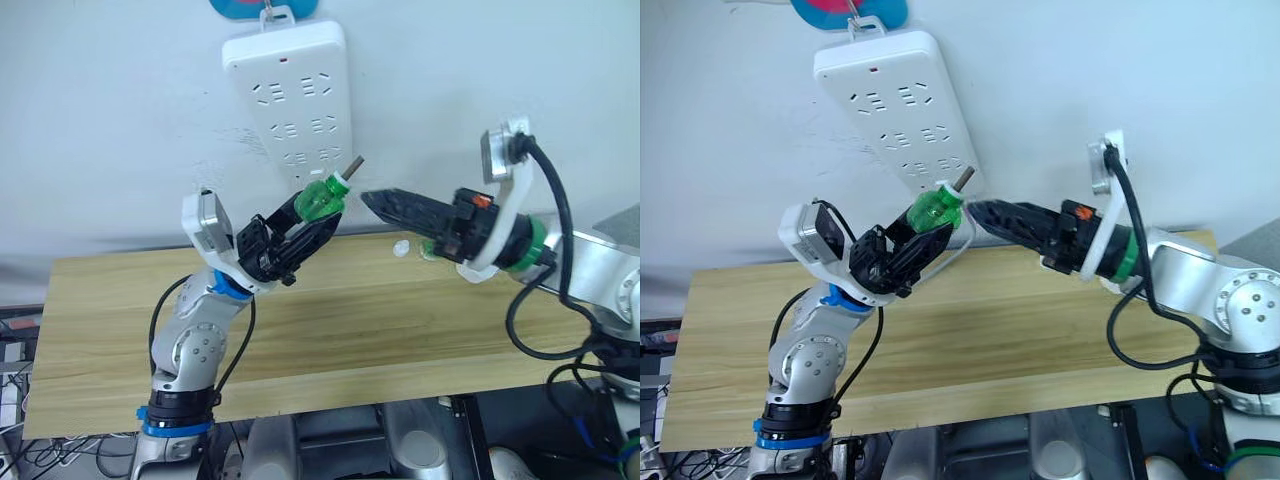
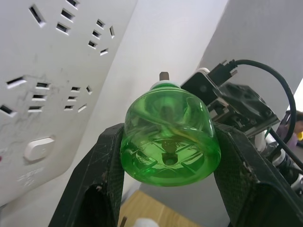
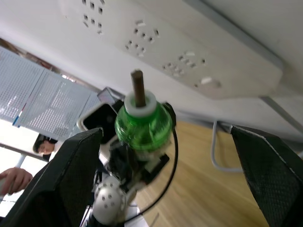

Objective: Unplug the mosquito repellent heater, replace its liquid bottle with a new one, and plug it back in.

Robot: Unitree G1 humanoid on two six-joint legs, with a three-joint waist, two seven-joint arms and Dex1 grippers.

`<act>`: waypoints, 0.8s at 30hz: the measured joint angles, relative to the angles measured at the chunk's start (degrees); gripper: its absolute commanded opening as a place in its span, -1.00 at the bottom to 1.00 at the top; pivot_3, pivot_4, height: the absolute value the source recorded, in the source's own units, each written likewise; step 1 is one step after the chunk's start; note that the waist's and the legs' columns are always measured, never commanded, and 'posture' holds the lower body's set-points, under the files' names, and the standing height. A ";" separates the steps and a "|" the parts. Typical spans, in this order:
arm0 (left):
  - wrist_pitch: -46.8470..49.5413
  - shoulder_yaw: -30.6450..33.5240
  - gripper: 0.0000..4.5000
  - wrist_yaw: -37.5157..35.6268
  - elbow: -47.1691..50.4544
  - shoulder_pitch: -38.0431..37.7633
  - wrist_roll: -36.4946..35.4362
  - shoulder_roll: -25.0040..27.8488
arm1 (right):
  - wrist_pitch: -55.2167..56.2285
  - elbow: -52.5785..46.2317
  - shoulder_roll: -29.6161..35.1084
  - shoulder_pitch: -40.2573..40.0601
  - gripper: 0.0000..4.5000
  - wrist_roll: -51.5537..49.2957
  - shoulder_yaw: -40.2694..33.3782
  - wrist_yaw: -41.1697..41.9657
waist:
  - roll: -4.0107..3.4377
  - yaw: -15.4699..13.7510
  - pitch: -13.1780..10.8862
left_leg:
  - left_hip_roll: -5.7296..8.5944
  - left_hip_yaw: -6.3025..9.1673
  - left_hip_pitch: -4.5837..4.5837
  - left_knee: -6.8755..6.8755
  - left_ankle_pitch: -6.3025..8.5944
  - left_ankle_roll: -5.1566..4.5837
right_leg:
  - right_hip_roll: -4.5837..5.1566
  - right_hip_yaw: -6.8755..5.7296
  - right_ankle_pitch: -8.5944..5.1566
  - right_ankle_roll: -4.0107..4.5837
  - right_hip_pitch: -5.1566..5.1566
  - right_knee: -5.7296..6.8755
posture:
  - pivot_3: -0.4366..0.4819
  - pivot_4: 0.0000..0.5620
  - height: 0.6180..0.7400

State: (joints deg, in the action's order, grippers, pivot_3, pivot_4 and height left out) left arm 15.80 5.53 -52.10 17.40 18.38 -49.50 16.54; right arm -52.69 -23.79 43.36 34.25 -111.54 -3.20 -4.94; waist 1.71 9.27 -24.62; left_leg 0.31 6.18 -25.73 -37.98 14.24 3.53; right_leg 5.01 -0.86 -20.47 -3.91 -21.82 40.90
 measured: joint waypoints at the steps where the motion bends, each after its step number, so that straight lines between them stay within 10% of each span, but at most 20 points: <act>1: 0.34 0.05 0.00 -0.09 0.57 -0.20 -0.13 0.65 | -0.79 0.23 0.89 -0.41 1.00 0.00 -0.28 1.79 | 0.00 0.00 0.00 | 0.01 -0.01 0.00 0.00 0.00 0.00 | 0.00 0.01 0.00 0.00 0.00 0.00 | -0.60 0.33 1.00; 12: 3.80 1.61 0.00 -2.20 4.49 -3.28 -2.33 7.07 | -6.47 5.92 8.60 -1.44 1.00 7.48 -1.17 14.03 | 0.00 -0.90 0.00 | 0.02 0.00 0.00 -0.02 0.00 0.00 | 0.00 0.00 0.00 0.00 -0.01 -0.01 | -0.62 0.36 1.00; 24: 4.38 1.18 0.00 -6.39 4.56 -3.49 -2.18 10.47 | -9.89 9.84 19.11 -1.66 1.00 37.57 0.63 34.71 | 0.00 -1.29 0.00 | 0.02 -0.02 -0.03 -0.02 0.00 0.00 | 0.00 0.01 0.00 0.00 -0.04 -0.02 | -0.71 0.44 1.00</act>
State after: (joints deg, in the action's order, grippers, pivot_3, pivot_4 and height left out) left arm 20.18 6.71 -58.48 21.95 14.89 -51.68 27.01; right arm -62.59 -13.95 62.47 32.60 -73.97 -2.57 29.77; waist 1.71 7.99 -24.62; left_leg 0.34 6.16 -25.76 -37.99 14.25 3.53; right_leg 5.01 -0.85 -20.47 -3.91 -21.86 40.88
